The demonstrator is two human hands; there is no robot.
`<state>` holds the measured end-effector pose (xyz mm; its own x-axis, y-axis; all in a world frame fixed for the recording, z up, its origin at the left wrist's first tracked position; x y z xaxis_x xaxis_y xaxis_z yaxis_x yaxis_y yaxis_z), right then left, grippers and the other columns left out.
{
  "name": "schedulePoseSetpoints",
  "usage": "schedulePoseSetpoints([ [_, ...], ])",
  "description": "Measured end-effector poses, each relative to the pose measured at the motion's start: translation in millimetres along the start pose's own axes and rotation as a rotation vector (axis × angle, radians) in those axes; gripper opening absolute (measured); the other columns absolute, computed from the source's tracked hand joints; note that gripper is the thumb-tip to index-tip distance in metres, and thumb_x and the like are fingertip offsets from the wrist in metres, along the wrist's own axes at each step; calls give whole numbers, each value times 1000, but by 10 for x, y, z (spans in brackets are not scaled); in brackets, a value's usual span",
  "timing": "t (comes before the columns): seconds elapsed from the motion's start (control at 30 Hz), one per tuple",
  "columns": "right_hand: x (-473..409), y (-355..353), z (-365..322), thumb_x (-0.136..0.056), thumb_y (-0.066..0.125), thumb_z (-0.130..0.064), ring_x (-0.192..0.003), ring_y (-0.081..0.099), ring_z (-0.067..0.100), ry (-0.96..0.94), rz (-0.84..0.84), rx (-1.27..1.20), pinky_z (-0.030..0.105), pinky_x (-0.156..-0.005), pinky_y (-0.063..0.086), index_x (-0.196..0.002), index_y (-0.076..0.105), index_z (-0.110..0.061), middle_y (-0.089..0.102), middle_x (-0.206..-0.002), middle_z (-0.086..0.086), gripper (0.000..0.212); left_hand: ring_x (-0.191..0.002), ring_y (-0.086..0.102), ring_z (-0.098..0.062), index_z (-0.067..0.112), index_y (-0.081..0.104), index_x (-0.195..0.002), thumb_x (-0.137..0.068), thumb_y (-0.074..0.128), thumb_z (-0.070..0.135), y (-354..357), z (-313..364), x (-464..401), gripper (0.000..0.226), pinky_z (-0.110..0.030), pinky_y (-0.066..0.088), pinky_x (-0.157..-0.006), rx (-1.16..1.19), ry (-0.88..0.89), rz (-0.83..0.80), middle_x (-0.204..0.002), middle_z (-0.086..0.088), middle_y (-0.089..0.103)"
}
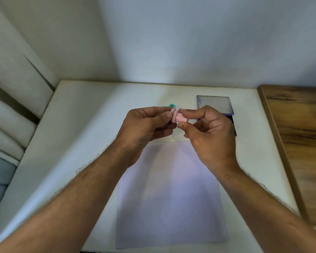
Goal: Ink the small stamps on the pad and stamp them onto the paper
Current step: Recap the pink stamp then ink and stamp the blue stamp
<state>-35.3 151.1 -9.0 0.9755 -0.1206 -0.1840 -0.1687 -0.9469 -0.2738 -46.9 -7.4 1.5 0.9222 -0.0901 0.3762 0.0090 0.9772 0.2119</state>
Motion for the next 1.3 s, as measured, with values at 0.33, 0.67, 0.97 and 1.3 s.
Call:
schedulePoseSetpoints([
  [0.33, 23, -7, 98, -78, 78, -4, -60, 61, 0, -384, 16, 203, 16, -60, 53, -96, 73, -8, 70, -105, -10, 19, -96, 74, -23, 5, 72, -109, -95, 58, 11, -45, 7, -10, 21, -29, 59, -80, 9, -34, -70, -103, -12, 76],
  [0.67, 15, -59, 25, -80, 79, -14, -43, 41, 10, -395, 11, 211, 14, -49, 41, -103, 75, -15, 52, -58, -34, 24, -96, 73, -21, 3, 69, -113, -94, 59, 13, -84, 4, -8, 24, -27, 58, -79, 1, 3, -128, -103, -10, 75],
  [0.97, 26, 8, -66, -81, 76, -20, -47, 62, 20, 43, 9, -142, 27, -47, 51, -98, 76, -21, 73, -65, -3, 17, -92, 73, -18, 4, 70, -111, -85, 68, 14, -81, 8, -4, 28, -29, 57, -82, -1, 106, -95, -97, -8, 76],
  [1.3, -6, 48, -104, -88, 69, -19, -55, 65, 24, 208, -45, -238, 37, -53, 57, -100, 76, -16, 77, -82, 3, 14, -89, 75, -20, 7, 74, -100, -81, 73, 2, -57, 47, 41, 19, -30, 59, -77, -118, 257, 5, -91, -8, 78],
])
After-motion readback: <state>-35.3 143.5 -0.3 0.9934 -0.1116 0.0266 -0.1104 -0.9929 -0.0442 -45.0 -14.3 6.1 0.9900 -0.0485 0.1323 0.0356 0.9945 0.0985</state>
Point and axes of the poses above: each hand's wrist, its own x-axis away from the middle knuckle, its own y-axis out of the palm, z = x × y, the point moved 1 cm from there along -x, towards the middle knuckle
